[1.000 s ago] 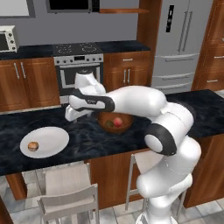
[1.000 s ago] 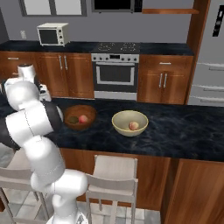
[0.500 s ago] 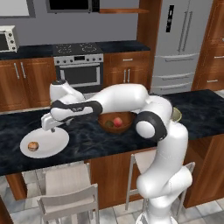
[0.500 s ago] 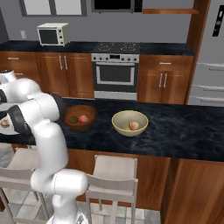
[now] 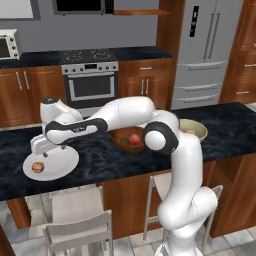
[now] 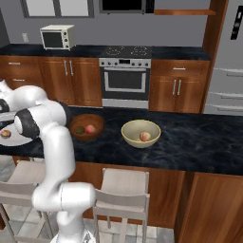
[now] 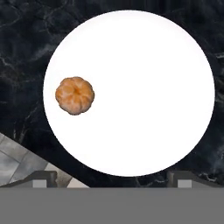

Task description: Take the fruits from the plate on the dining counter and place two fruits in each bowl.

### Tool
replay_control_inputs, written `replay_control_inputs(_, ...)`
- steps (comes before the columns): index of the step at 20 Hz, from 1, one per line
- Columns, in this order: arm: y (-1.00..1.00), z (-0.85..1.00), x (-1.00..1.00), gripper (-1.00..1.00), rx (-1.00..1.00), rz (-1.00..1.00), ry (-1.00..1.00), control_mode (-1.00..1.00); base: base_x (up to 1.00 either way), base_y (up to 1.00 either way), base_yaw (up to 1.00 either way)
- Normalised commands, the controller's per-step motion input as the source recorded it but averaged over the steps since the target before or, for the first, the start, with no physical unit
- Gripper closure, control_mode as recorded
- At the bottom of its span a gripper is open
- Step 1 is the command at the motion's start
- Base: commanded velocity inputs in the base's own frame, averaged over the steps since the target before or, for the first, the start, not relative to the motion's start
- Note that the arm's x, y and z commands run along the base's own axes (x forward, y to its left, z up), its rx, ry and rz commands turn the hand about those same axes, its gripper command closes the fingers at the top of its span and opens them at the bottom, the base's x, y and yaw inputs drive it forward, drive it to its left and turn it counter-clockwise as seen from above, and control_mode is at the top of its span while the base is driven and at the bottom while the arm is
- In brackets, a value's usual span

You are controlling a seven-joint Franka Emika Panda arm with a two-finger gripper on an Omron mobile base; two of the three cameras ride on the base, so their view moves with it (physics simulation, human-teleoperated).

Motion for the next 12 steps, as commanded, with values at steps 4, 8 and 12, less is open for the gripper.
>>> replay_control_inputs(4,0.0,-0.27,-0.06,-1.0,0.01,-0.02,-0.01,-1.0,0.0,0.0,0.0)
replay_control_inputs(8,0.23,-0.26,-0.03,-1.0,0.03,0.0,0.0,-1.0,0.0,0.0,0.0)
replay_control_inputs(12,0.28,-0.2,0.0,-1.0,0.07,0.03,0.0,-1.0,0.0,0.0,0.0)
